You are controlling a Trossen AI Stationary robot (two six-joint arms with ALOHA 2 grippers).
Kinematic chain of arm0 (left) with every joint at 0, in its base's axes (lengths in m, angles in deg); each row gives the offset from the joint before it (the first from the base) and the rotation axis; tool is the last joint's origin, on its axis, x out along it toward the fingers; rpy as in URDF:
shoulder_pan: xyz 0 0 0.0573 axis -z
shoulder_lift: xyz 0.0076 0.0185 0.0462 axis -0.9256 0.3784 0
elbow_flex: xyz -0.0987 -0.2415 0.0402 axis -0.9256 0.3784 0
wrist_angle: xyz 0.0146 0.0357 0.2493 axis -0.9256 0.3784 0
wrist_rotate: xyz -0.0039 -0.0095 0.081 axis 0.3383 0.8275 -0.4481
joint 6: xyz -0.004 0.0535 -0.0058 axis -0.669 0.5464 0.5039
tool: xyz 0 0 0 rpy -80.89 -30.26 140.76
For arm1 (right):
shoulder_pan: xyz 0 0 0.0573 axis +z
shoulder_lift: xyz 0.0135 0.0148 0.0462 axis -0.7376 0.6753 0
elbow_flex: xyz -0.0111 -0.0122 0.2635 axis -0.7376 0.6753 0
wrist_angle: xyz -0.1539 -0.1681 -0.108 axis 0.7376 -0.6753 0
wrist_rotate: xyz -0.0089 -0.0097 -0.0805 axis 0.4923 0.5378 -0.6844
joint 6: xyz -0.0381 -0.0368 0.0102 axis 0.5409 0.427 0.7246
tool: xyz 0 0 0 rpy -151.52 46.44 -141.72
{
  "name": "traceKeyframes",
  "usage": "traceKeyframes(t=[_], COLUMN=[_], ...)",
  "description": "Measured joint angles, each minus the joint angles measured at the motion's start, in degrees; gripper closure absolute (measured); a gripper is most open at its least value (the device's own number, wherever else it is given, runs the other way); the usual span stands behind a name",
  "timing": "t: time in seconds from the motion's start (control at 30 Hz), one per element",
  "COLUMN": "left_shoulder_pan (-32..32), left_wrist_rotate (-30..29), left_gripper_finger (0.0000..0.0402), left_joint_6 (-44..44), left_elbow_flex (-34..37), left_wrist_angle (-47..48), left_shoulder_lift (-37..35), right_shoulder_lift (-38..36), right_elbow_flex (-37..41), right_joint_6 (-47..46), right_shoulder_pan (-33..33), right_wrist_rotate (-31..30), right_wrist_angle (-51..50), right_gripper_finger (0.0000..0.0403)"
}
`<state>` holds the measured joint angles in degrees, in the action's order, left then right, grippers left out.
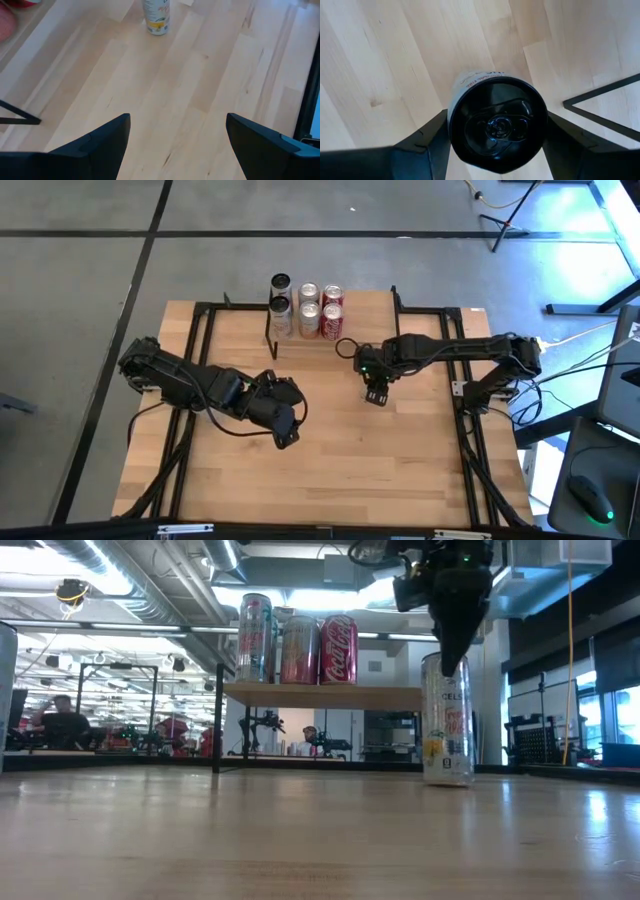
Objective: Place canned beverage on shelf
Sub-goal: Put the white yellow soda can on the shelf
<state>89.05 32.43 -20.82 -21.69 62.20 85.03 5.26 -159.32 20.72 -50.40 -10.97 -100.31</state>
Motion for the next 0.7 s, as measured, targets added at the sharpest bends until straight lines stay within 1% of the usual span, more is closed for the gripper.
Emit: traceKeyframes(t=[0.7], left_shoulder_pan=[0.23], left_wrist_rotate=[0.11], left_gripper_finger=[0.0085], left_joint_6=[0.02], left_elbow_flex=[0.0], left_wrist_angle=[0.02], left_shoulder_lift=[0.0], right_shoulder_lift=[0.15], right_elbow_flex=[0.16], right_joint_6=[-0.06], right_shoulder_pan=[0.05], right_wrist_rotate=[0.19], right_wrist_angle=[1.42], right_gripper_finger=[0.0168])
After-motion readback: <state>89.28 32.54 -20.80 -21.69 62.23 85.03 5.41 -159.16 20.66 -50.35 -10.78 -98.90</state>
